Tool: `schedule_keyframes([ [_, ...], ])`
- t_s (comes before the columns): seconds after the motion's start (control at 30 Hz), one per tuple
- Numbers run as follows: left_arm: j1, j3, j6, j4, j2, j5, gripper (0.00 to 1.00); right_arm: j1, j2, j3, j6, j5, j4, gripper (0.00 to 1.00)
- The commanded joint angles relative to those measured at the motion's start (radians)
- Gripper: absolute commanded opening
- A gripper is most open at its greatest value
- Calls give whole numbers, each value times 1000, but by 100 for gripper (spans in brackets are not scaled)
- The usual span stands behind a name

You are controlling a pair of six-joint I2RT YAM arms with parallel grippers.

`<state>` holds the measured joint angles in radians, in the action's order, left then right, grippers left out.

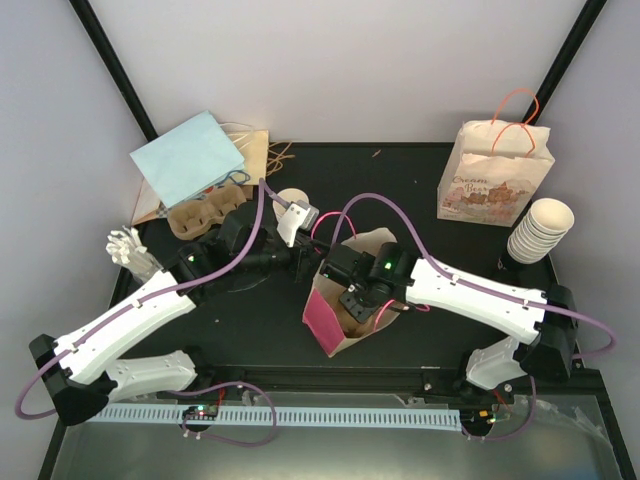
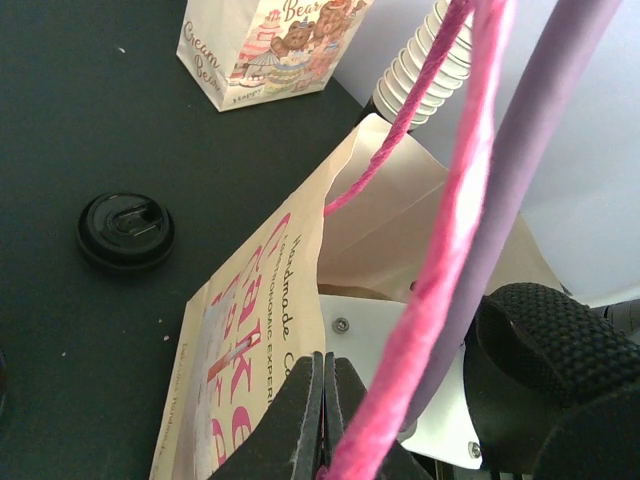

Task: Pack the takeout coffee

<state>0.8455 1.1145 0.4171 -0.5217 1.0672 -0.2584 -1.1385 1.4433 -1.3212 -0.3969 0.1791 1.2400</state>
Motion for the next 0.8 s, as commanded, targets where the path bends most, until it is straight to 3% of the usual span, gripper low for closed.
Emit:
schedule_keyframes([
  [0.0,-5,35,-21,24,-17,14,2,-2,11,-7,11,-15,13,29],
  [0.77,-5,14,-40,22,-27,12,1,40,39,45,28,-80,-38,30],
])
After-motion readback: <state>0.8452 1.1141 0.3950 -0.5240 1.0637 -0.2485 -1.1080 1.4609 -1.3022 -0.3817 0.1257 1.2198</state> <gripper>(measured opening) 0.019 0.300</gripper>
